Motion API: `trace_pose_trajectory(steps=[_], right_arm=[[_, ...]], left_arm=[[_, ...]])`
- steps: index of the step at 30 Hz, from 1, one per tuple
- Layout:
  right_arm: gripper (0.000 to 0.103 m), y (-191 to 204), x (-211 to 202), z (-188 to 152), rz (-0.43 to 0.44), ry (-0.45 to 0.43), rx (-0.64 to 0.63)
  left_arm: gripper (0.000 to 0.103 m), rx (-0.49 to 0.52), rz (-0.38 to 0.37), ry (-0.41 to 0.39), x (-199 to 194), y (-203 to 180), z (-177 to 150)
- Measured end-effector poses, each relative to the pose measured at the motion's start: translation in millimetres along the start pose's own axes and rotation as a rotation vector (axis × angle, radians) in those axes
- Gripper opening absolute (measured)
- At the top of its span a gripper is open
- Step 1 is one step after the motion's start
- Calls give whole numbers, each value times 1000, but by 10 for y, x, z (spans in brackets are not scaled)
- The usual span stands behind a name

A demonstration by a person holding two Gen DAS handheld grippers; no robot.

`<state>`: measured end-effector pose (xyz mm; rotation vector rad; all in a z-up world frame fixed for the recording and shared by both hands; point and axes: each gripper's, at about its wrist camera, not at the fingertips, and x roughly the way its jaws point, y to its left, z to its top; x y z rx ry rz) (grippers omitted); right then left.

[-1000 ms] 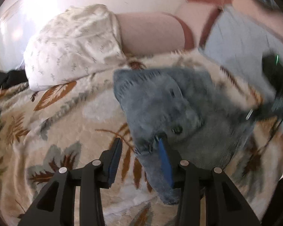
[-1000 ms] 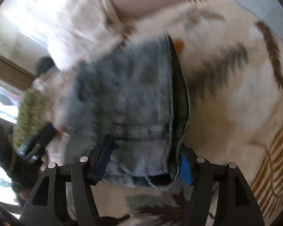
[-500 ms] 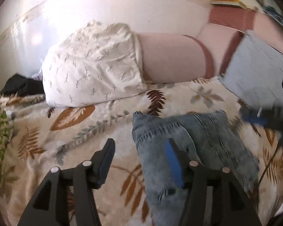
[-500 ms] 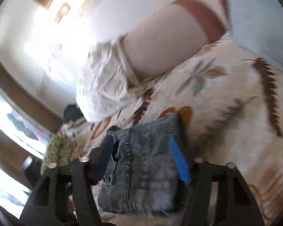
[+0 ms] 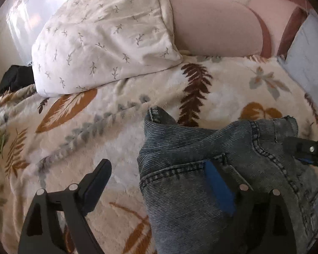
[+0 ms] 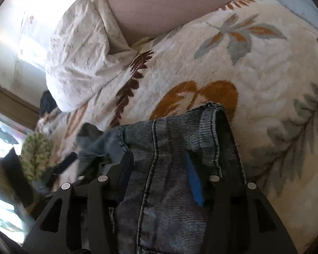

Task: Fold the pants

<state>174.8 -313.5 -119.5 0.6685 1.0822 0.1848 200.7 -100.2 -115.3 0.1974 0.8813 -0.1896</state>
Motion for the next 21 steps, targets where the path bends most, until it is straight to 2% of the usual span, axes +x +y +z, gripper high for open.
trace_pose_trajectory(steps=[4, 8, 10, 13, 15, 16, 19, 21], right_arm=[[51, -29, -343, -57, 44, -25, 48], [52, 89, -710, -264, 47, -61, -14], [52, 168, -852, -425, 36, -77, -52], [52, 272, -988, -714, -6, -96, -105], [52, 350, -944, -869, -19, -87, -137], [52, 372, -902, -925, -32, -73, -150], [52, 403, -636, -1094, -137, -11, -194], [52, 420, -486, -1161, -197, 2, -253]], left_arm=[[90, -25, 3, -56, -423, 95, -154], [90, 20, 6, -156, -1042, 47, -490], [90, 57, 7, -162, -1206, -40, -645], [90, 116, 12, -143, -1218, -208, -841], [90, 165, 24, -83, -1056, -311, -950], [91, 163, 23, -51, -945, -320, -1009], [95, 111, -24, -32, -754, -231, -1111], [95, 55, -57, -13, -769, -156, -1111]])
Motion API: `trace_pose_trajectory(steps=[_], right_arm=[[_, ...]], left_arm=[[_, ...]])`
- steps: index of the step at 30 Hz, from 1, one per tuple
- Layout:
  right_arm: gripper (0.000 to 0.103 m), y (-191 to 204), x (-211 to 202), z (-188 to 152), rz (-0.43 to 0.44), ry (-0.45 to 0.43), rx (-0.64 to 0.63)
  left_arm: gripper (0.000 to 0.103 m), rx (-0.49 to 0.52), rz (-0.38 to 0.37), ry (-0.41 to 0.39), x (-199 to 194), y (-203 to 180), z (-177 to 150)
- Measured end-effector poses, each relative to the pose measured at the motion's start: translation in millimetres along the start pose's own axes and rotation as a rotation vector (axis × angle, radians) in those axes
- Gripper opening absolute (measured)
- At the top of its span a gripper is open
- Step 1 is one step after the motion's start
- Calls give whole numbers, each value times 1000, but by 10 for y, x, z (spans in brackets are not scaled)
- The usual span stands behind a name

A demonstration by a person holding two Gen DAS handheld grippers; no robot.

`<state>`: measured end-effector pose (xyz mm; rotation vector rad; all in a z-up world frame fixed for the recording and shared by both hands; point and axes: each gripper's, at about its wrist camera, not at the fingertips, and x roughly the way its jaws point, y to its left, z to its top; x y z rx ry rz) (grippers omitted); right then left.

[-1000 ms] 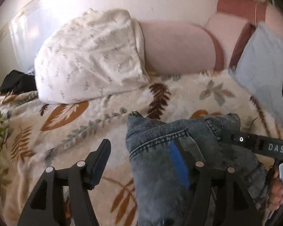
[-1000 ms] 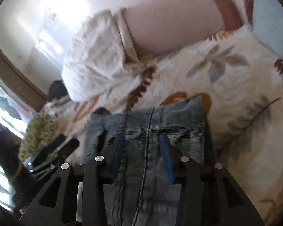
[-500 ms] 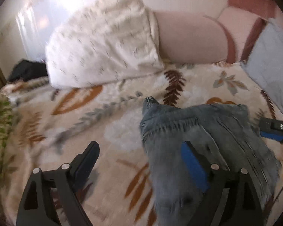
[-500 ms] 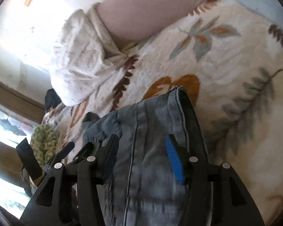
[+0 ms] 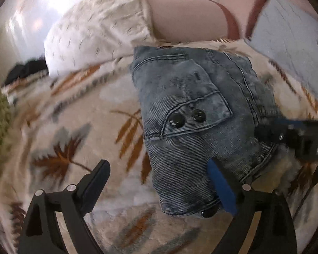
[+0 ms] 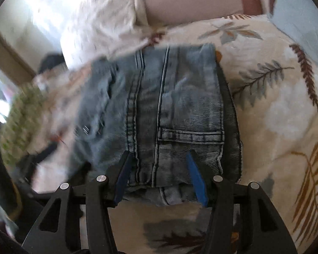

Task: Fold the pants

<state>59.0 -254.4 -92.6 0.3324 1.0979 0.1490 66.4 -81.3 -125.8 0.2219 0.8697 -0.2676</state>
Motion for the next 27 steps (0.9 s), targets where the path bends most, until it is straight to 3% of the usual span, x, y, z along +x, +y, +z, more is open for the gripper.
trace_pose_trajectory(steps=[3, 7, 10, 12, 14, 22, 27], right_arm=[[55, 40, 11, -25, -17, -12, -20], [55, -32, -273, -96, 33, -82, 11], [55, -47, -660, -225, 43, -200, 11], [58, -46, -911, -342, 44, -290, 6], [72, -47, -1142, -488, 53, -373, 15], [80, 103, -1709, -867, 7, -650, -13], [83, 213, -1888, -1014, -40, -774, -65]], left_arm=[[94, -36, 21, -50, -206, 40, -17], [94, -86, 65, -145, -659, 57, -111], [103, -113, 125, -237, -1048, 32, -175], [103, -119, 154, -305, -1289, 17, -212], [103, -118, 168, -359, -1486, 33, -236], [103, -117, 193, -446, -1833, 89, -354], [103, -116, 208, -474, -1892, 100, -417]])
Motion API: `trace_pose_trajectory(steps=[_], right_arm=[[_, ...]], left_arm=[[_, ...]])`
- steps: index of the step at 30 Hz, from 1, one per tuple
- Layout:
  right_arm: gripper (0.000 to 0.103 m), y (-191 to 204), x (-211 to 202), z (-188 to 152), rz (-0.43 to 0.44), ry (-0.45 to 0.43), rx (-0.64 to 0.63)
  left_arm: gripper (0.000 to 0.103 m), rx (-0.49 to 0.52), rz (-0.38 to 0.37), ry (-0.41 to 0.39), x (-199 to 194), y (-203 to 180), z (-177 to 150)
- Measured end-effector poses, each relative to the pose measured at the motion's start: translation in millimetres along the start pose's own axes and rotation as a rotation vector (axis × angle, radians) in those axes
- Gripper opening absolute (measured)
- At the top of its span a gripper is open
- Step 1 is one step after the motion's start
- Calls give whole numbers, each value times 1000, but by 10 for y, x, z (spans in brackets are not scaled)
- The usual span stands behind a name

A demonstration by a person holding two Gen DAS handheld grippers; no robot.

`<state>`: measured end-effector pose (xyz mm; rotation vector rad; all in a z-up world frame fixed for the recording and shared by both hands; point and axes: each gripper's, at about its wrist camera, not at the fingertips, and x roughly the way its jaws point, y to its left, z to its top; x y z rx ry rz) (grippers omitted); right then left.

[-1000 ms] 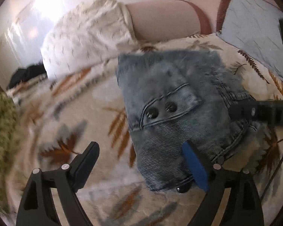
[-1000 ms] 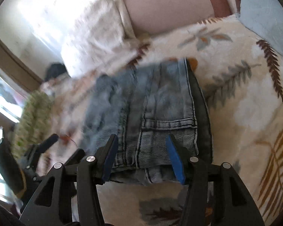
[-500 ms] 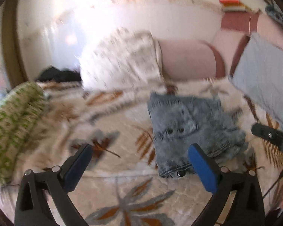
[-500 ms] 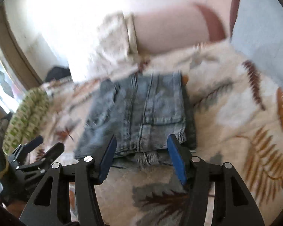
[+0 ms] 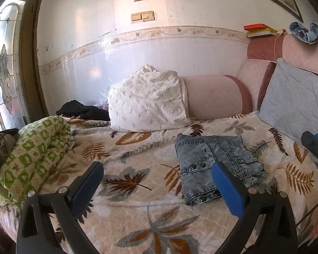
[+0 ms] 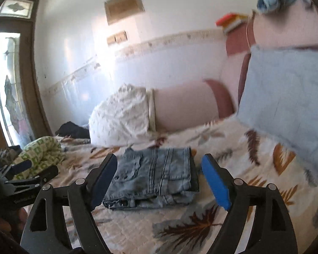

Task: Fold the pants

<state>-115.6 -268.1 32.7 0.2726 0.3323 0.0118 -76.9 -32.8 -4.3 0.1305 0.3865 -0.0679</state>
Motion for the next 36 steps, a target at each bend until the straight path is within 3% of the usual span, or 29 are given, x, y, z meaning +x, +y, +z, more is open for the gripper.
trace_pose_trajectory(steps=[13, 22, 36], right_arm=[[85, 121, 18, -68, -31, -17, -11], [86, 206, 137, -65, -8, -6, -29], [87, -16, 236, -37, -14, 38, 41]], left_arm=[[103, -14, 39, 14, 92, 58, -58], [103, -28, 85, 32, 252, 116, -83], [103, -13, 63, 102, 551, 85, -219]])
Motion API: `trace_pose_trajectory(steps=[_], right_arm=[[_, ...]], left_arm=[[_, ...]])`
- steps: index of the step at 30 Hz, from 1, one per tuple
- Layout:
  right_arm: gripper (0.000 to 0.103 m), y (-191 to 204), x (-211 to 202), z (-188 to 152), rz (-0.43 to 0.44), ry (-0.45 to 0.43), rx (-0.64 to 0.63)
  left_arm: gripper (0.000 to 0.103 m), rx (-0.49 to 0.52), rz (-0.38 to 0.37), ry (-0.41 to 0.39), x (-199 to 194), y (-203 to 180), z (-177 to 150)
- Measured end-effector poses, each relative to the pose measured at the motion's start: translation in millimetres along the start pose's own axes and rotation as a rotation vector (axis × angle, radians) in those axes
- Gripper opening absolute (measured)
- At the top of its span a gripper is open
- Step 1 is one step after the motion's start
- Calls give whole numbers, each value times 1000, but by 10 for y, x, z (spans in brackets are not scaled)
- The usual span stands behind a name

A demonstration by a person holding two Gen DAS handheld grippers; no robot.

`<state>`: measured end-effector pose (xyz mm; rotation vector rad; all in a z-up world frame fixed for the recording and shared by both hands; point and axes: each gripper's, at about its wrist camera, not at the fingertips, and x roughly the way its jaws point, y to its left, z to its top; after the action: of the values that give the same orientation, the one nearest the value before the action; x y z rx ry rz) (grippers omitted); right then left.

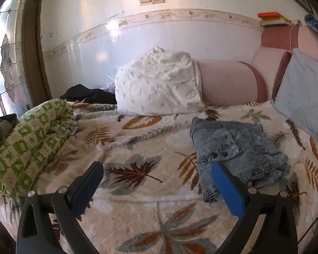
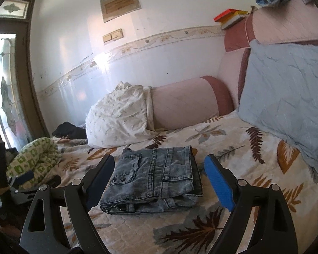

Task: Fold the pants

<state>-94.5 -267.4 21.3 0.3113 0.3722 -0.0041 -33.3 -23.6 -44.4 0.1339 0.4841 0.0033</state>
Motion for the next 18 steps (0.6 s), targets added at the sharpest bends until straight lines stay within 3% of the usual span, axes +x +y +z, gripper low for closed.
trace_pose_trajectory(steps=[4, 8, 12, 18], right_arm=[[87, -145, 42, 7, -24, 21, 26], [88, -290, 111, 18, -50, 44, 42], [88, -413, 230, 18, -64, 82, 80], [88, -335, 444, 3, -44, 121, 60]], left_arm=[[103, 7, -11, 39, 147, -32, -49], [103, 36, 17, 25, 266, -74, -131], [103, 37, 11, 87, 426, -90, -191], [103, 29, 7, 68, 457, -124, -137]])
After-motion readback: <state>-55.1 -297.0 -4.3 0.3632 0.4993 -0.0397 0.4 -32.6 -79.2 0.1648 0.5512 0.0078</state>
